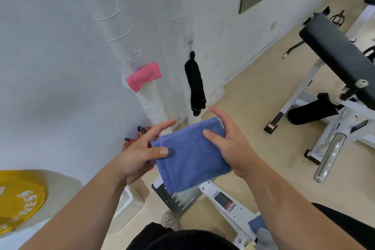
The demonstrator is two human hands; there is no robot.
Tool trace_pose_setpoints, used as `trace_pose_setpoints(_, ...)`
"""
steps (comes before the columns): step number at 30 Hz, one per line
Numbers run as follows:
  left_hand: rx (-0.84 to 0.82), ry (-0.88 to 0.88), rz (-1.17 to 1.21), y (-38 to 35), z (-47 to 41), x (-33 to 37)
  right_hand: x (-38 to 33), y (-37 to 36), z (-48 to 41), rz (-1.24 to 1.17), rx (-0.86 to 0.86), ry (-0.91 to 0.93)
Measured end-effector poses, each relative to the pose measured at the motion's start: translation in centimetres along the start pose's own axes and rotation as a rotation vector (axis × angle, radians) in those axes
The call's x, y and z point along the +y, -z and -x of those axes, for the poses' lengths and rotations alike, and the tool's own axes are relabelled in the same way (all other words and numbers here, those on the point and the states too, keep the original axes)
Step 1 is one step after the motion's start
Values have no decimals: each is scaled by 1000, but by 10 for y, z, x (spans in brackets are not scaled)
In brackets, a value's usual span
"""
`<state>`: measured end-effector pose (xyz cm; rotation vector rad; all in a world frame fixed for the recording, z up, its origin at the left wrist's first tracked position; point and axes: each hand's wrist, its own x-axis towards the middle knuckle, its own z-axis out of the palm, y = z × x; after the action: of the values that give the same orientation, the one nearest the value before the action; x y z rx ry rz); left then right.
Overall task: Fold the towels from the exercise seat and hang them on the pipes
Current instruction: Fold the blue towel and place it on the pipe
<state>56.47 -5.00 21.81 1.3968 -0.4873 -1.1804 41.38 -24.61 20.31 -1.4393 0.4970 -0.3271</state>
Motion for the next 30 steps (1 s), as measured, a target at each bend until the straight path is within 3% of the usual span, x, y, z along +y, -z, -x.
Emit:
trace_pose_setpoints(5, 397, -114, 172, 24, -14, -5, -6, -35, -37, 14, 125, -49)
trace_pose_setpoints(9, 530, -181, 173, 60, -24, 16, -20, -72, -61, 37, 11, -99)
trace_pose_setpoints(12, 597, -209, 116, 81, -30, 28, -27, -89, -71, 201, -43, -95)
trace_pose_setpoints(16, 544, -161, 49, 120, -33, 47, -40, -124, -93, 257, 4, -72)
trace_pose_setpoints(18, 464, -220, 18, 131, -29, 59, -49, -132, -103, 285, 40, -24)
trace_pose_setpoints(22, 284, -384, -343, 154, -25, 74, -77, -141, -116, 328, 46, 22)
trace_pose_setpoints(30, 462, -546, -594, 161, -45, 137, -134, -138, -151, 693, 52, 215)
